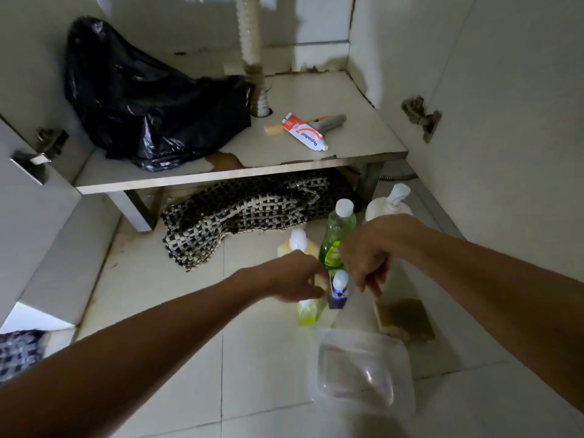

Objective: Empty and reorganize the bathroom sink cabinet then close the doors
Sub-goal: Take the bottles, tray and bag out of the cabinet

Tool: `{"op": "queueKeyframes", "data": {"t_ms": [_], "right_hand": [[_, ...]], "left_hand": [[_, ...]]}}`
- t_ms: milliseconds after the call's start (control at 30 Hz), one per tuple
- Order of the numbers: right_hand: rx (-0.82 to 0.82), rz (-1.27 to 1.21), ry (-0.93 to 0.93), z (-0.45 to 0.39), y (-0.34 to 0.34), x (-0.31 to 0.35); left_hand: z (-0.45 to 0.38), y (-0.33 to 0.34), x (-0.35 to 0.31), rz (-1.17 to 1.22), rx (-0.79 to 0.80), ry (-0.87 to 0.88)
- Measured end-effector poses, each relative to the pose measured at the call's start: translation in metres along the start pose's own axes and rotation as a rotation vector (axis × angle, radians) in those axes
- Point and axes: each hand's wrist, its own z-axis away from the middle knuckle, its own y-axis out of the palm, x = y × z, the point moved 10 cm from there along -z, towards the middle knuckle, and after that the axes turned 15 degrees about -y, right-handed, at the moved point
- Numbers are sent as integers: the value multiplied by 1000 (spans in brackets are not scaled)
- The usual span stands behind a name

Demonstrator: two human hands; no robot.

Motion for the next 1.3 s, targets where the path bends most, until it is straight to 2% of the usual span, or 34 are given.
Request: {"op": "queueKeyframes", "data": {"t_ms": [100,200,267,367,500,600,733,833,933,1133,1300], "right_hand": [[-145,-38,-133,27,-53,24],[-454,-75,-223,54,-123,20],[-709,-70,-227,66,-166,3],[-994,-25,-102,60,-214,-44],[-1209,-46,6,32,-263,-100],[-1198,58,15,18,-295,-108],[-1092,216,12,-8,-333,-112],[-964,215,9,-39,-349,-120],[-855,243,41,-62,-355,-126],[-759,347,50,-70,-353,-125],[-768,396,54,-57,-337,-120]], "left_hand": [[-7,-87,32,193,-286,-83],[-14,-147,76,394,-545,-242],[-22,-168,97,402,-669,-348],[-45,-183,117,419,-737,-483],[-98,-196,132,572,-696,-606],[-135,-209,141,653,-672,-728],[-174,-213,128,858,-626,-736],[-195,-212,114,874,-571,-729],[-206,-209,112,941,-513,-752],[-216,-204,118,1081,-365,-715],[-214,-202,130,1153,-368,-701]]}}
